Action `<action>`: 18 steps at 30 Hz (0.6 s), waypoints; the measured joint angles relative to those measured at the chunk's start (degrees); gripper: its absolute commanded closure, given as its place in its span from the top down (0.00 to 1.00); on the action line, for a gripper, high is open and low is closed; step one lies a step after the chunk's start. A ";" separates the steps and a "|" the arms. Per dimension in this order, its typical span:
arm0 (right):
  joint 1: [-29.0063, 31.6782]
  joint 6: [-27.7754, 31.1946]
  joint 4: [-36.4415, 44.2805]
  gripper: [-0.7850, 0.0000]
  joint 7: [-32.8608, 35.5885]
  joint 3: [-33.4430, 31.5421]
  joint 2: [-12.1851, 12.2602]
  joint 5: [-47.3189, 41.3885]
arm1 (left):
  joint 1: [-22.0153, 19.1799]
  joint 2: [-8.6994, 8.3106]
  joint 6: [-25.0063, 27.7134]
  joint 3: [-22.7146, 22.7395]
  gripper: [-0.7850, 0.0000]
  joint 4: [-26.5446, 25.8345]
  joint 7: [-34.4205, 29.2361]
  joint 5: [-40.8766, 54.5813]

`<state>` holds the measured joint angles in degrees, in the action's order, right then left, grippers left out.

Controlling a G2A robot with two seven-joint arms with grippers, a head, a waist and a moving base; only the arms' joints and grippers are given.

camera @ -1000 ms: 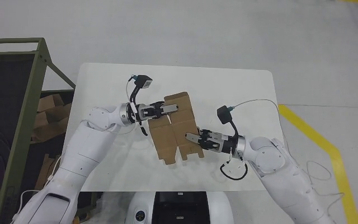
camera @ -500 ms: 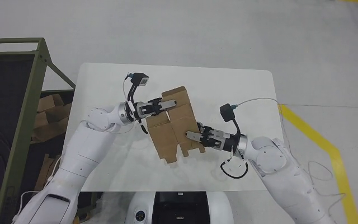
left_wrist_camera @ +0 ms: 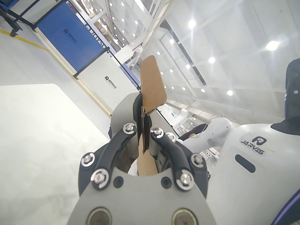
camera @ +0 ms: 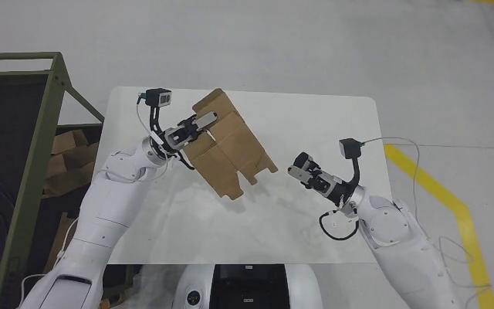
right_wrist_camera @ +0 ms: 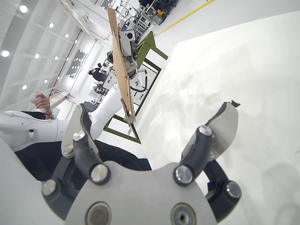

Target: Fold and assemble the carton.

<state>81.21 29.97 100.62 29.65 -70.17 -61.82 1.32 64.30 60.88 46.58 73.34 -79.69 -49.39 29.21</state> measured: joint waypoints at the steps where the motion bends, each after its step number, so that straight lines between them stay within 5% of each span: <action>1: 0.00 -0.02 0.01 1.00 0.00 -0.01 0.00 0.02 | 0.01 0.00 -0.04 0.00 0.00 -0.01 -0.02 -0.03; 10: -0.03 -0.01 0.01 1.00 0.02 0.03 0.00 0.03 | 0.00 0.02 -0.20 0.05 0.00 -0.18 0.18 -0.02; 18: 0.31 0.35 1.24 1.00 -0.29 2.00 -0.36 -0.46 | 0.31 0.69 -0.50 1.14 0.00 -1.84 10.88 -3.20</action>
<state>81.52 30.31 101.86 29.36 -68.17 -62.17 0.86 64.61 61.57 46.08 74.48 -81.53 -38.52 26.01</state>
